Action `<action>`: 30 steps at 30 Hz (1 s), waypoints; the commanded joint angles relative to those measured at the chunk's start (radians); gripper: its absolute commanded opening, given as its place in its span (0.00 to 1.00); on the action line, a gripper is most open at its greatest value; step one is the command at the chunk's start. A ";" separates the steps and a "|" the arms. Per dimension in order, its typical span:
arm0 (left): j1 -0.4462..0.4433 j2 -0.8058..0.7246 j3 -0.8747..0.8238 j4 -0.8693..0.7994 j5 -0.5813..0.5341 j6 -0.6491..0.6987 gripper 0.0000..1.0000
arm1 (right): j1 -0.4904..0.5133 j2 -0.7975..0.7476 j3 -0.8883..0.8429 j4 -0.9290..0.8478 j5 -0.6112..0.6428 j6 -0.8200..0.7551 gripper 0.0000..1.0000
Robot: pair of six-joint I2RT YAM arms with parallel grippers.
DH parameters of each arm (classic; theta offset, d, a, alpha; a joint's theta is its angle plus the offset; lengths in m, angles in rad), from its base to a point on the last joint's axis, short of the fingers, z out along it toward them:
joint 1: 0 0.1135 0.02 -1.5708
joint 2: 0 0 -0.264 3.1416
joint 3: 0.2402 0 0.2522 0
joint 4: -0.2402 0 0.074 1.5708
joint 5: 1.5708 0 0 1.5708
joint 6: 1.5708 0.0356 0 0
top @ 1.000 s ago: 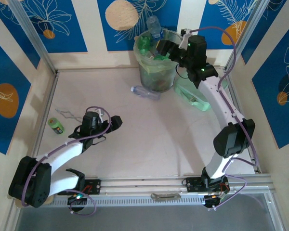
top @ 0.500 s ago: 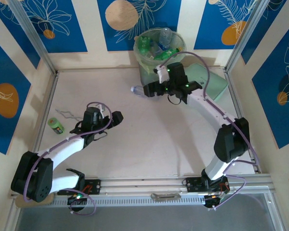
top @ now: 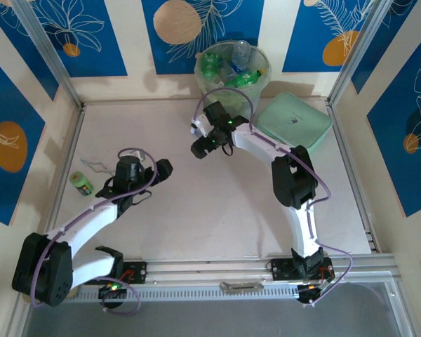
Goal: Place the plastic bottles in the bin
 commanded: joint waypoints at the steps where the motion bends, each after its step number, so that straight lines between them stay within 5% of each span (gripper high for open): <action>1: 0.054 -0.040 -0.029 -0.034 -0.020 0.005 1.00 | 0.006 0.062 0.138 -0.064 0.107 -0.124 0.92; 16: 0.201 -0.129 -0.073 -0.054 0.054 -0.017 1.00 | -0.007 0.351 0.529 -0.183 0.213 -0.287 0.94; 30: 0.203 -0.133 -0.083 -0.036 0.068 -0.027 1.00 | -0.021 0.428 0.545 -0.215 0.159 -0.283 0.93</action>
